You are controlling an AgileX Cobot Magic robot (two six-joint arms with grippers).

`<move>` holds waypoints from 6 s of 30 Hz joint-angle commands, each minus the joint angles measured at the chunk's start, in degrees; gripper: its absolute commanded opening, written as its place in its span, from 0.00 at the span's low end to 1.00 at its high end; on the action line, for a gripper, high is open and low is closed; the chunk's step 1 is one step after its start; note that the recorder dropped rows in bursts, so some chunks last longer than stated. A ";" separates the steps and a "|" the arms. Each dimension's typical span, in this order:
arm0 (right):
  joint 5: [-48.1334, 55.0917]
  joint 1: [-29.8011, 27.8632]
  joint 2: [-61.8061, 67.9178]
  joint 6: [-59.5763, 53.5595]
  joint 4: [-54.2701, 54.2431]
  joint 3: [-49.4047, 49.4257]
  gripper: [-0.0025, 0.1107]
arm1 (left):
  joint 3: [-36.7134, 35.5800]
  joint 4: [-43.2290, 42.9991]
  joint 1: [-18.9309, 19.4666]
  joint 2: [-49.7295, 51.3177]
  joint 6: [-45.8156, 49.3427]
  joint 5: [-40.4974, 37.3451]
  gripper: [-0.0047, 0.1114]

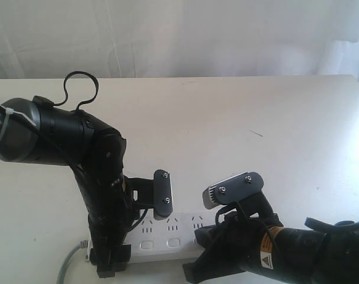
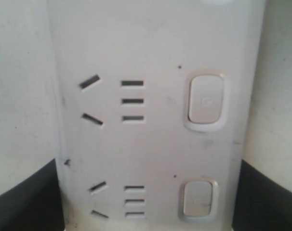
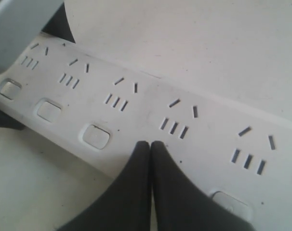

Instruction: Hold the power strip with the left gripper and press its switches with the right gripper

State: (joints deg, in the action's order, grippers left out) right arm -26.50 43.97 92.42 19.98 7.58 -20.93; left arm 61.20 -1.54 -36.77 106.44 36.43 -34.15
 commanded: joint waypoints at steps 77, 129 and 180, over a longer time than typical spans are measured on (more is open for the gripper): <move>0.73 -0.01 -9.70 -9.86 -12.91 6.36 0.02 | -1.87 -1.30 0.11 2.83 0.83 -6.36 0.04; -2.06 -0.01 -6.05 -9.66 -15.87 6.36 0.02 | -1.87 -0.26 0.11 2.83 1.09 -5.76 0.04; 10.69 -0.01 -1.45 -8.16 -13.01 5.31 0.02 | -1.87 -0.26 0.11 2.83 1.48 -5.56 0.04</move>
State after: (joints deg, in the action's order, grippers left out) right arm -26.61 43.97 90.49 11.35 -7.27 -16.72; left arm 61.20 -2.39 -36.77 106.55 37.69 -34.70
